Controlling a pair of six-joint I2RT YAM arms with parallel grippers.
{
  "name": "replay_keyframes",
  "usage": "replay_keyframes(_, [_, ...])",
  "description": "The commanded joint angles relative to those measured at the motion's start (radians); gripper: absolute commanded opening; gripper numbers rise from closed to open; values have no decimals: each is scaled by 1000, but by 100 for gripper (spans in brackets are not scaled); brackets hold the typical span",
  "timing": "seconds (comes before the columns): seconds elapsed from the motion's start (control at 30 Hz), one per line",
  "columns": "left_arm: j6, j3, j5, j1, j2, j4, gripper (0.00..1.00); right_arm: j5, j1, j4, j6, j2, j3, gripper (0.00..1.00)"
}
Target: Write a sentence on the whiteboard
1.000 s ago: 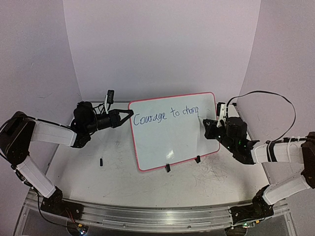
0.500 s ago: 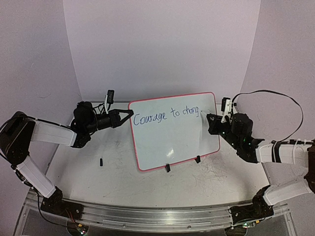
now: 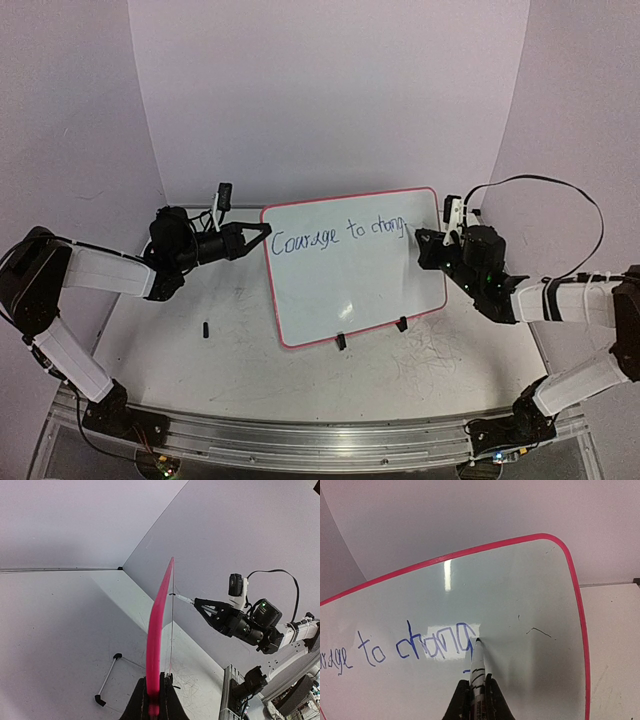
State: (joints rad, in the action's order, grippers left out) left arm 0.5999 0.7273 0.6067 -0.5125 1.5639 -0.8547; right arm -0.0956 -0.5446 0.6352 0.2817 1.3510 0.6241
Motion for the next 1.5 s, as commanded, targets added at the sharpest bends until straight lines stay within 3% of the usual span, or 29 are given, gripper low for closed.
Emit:
replay_keyframes(0.0, [-69,17,25,-44,19,126,0,-6,3,54,-7,18,35,0])
replay_keyframes(0.57, [-70,22,28,-44,22,129,0,-81,6,50,15,30,40,0])
replay_keyframes(1.07, [-72,24,28,-44,25,130,0,-5,6,76,-16,54,65,0])
replay_keyframes(1.47, [-72,16,26,-44,18,131,0,4,4,42,16,12,-13,0])
